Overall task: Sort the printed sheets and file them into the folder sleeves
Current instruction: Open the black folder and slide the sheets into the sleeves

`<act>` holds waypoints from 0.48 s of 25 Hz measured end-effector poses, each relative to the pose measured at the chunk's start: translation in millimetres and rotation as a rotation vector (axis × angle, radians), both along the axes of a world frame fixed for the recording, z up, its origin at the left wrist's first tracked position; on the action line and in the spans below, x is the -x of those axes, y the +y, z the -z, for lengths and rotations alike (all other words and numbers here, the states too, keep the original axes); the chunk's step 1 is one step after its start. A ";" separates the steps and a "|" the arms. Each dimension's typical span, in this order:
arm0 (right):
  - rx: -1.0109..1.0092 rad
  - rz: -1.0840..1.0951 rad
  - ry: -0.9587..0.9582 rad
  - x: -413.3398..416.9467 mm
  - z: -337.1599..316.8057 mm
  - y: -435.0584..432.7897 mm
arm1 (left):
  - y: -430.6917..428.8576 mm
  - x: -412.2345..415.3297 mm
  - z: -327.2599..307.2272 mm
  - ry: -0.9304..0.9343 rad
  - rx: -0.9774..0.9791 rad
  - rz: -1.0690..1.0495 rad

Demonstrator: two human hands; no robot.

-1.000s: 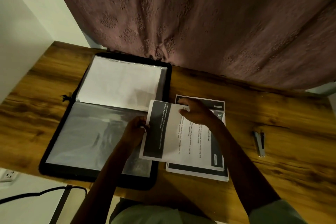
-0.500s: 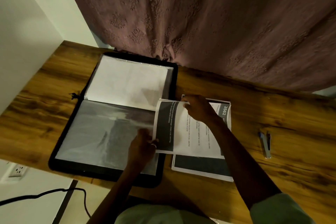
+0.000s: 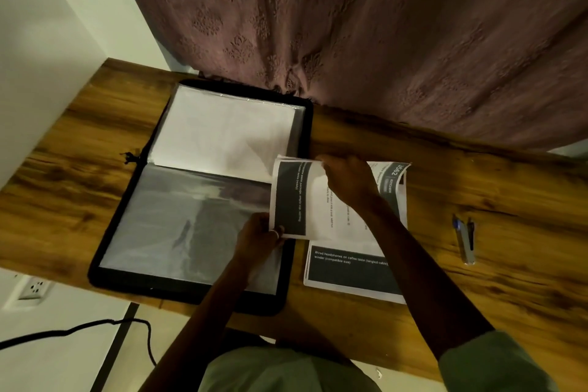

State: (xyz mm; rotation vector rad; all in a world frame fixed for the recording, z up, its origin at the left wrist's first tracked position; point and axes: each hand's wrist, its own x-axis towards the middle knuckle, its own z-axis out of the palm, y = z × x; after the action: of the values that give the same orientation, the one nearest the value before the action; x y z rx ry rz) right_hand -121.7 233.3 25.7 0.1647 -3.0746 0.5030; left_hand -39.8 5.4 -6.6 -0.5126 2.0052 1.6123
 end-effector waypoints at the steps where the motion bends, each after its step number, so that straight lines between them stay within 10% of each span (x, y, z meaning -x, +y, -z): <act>1: 0.066 0.040 -0.031 -10.4 -1.4 -3.8 | -0.2 -1.0 1.4 -0.020 -0.060 -0.016; 12: -0.262 -0.175 0.057 -107.0 56.8 -22.9 | -9.0 -3.8 -10.1 -0.054 -0.207 -0.020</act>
State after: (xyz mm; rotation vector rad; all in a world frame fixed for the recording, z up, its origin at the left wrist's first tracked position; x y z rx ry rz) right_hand -14.7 210.4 -31.1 0.4477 -3.0720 0.0942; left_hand -36.0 -3.6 3.5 -0.4938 1.7739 1.7742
